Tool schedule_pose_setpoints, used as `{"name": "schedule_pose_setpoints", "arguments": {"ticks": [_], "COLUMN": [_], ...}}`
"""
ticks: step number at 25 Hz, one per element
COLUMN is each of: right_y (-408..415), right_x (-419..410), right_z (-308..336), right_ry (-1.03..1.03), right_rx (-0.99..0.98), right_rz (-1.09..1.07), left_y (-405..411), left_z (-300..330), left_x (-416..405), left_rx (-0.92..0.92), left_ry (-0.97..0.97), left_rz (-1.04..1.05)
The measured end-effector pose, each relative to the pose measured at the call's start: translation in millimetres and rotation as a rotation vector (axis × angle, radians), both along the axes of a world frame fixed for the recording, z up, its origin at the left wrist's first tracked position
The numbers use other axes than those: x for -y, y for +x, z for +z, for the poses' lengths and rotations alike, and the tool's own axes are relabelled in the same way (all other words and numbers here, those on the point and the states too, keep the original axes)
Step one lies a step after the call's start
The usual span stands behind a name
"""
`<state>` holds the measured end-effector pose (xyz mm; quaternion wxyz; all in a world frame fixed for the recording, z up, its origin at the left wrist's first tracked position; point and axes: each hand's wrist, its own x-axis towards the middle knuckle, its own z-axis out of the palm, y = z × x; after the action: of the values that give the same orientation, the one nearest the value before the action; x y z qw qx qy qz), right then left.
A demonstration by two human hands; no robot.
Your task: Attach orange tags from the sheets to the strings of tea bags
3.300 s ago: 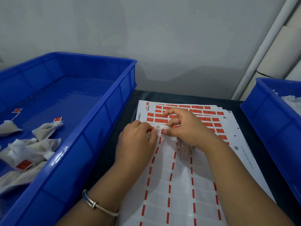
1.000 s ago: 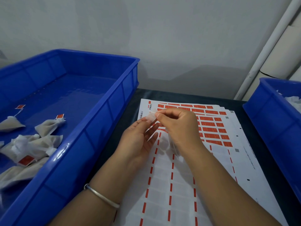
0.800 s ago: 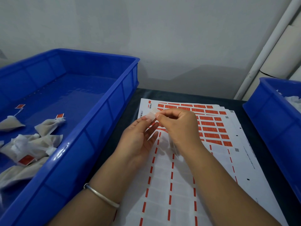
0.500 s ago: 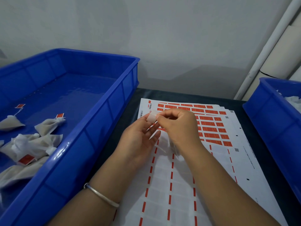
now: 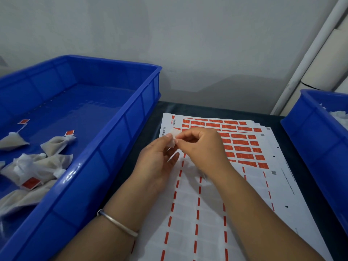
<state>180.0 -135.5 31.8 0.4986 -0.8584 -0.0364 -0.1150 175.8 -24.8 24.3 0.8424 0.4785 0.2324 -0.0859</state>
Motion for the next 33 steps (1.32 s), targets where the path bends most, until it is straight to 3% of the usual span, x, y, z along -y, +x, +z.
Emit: {"name": "schedule_pose_setpoints", "arguments": {"ticks": [5, 12, 17, 22, 26, 31, 33], "right_y": [3.9, 2.2, 0.2, 0.8, 2.0, 0.5, -0.3], "right_x": [2.1, 3.6, 3.1, 5.4, 3.3, 4.3, 3.2], "right_z": [-0.9, -0.3, 3.4, 3.1, 0.7, 3.5, 5.1], "right_ry": [0.140, 0.177, 0.265, 0.115, 0.133, 0.141, 0.132], "right_rx": [-0.103, -0.132, -0.192, -0.151, -0.164, -0.199, -0.215], "right_rz": [0.013, 0.044, 0.024, 0.020, -0.055, -0.059, -0.051], "left_y": [-1.3, -2.6, -0.7, -2.6, -4.7, -0.4, 0.4], "left_z": [1.3, 5.0, 4.0, 4.0, 4.6, 1.7, 2.4], "left_x": [-2.0, -2.1, -1.4, -0.8, -1.6, 3.4, 3.1], "left_rx": [0.021, 0.030, 0.049, 0.002, -0.020, 0.054, 0.041], "left_ry": [-0.006, -0.031, 0.060, 0.024, -0.083, 0.197, 0.199], "left_rz": [0.020, -0.040, -0.022, -0.027, -0.029, -0.008, 0.049]}}
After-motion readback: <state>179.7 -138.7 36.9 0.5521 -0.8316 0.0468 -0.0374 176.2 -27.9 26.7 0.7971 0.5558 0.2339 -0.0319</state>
